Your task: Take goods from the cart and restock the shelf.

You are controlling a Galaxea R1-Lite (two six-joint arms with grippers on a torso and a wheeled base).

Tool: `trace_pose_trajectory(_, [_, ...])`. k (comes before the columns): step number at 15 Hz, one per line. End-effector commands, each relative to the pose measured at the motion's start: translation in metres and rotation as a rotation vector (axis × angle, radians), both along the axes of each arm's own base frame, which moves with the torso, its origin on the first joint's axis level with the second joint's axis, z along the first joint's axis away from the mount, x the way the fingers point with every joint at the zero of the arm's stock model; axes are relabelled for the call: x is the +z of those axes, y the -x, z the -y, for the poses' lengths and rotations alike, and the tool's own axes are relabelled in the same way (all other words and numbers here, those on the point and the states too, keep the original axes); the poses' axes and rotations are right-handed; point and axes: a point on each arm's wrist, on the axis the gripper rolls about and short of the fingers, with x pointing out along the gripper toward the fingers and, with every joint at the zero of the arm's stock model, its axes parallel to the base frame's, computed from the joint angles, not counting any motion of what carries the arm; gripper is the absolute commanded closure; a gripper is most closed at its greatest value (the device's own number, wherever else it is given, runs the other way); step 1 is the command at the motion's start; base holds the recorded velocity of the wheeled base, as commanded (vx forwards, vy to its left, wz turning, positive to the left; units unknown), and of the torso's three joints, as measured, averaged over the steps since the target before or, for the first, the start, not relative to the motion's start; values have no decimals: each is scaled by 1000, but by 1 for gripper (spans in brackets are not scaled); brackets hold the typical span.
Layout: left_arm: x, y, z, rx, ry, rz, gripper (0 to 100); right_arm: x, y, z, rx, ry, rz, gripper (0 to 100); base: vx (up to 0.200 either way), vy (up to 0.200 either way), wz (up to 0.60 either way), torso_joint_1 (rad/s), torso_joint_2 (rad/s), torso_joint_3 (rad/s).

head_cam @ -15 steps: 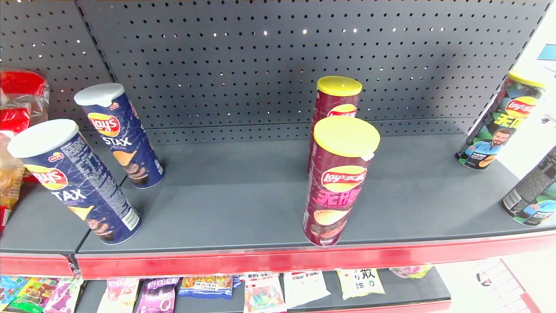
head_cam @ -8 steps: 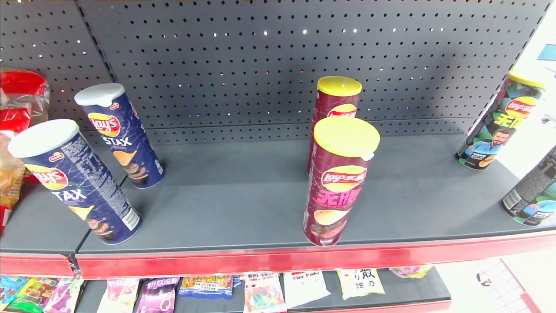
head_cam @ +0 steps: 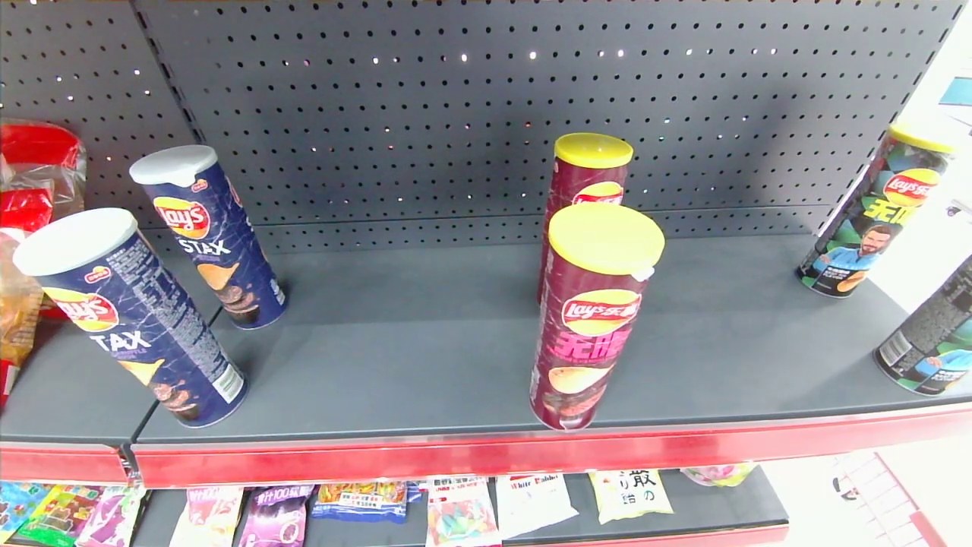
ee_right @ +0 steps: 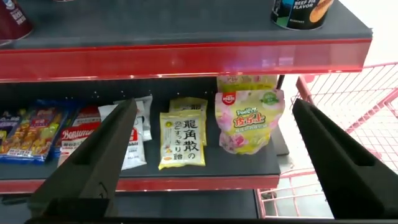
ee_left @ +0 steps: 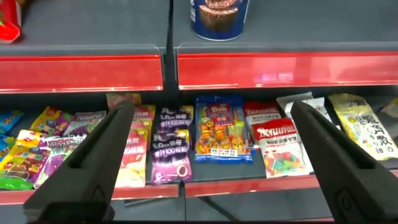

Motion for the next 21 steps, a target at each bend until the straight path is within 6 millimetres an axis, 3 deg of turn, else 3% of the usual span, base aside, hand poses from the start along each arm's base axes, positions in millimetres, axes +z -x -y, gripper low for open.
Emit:
trace_pose_trajectory(1, [0, 0, 0, 0, 0, -6, 0, -1, 0, 0, 1, 0, -1, 0, 0, 0, 0, 0, 0, 0])
trace_pose_trajectory(3, [0, 0, 0, 0, 0, -6, 0, -1, 0, 0, 1, 0, -1, 0, 0, 0, 0, 0, 0, 0])
trace_pose_trajectory(9, [0, 0, 0, -4, -13, -5, 0, 0, 0, 0, 1, 0, 1, 0, -200, 0, 0, 6, 5, 3])
trace_pose_trajectory(21, [0, 0, 0, -16, -26, -6, 0, 0, 0, 0, 1, 0, 1, 0, 0, -50, 0, 1, 1, 1])
